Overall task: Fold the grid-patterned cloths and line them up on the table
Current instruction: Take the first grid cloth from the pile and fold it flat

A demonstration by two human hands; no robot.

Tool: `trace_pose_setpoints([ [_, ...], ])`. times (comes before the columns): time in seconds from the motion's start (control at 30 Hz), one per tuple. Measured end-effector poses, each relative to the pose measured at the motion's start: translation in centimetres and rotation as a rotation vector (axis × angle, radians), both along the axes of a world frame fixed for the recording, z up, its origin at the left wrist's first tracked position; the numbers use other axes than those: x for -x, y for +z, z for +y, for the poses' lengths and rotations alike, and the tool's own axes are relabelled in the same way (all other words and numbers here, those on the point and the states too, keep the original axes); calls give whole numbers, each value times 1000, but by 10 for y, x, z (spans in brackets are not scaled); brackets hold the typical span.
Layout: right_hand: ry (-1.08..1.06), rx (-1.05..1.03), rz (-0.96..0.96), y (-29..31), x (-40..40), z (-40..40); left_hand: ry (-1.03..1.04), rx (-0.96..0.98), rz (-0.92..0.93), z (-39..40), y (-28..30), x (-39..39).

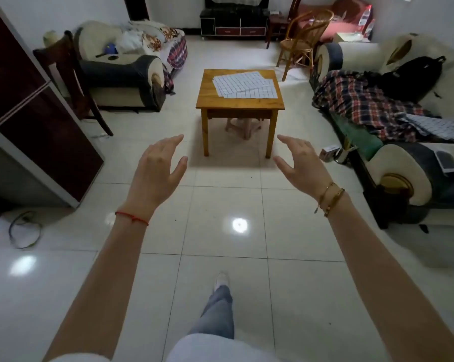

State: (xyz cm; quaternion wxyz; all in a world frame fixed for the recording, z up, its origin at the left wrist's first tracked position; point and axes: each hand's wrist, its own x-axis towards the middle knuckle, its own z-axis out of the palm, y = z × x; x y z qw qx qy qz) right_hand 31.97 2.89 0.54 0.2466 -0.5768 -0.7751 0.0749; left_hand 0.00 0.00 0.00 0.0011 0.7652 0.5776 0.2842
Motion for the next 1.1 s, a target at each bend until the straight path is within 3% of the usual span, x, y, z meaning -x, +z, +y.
trace_pose_setpoints([
  [0.9, -65, 48, 37, -36, 29, 399, 28, 120, -49, 413, -13, 16],
  [1.1, -47, 68, 46, -51, 25, 517, 47, 123, -48, 526, -24, 7],
])
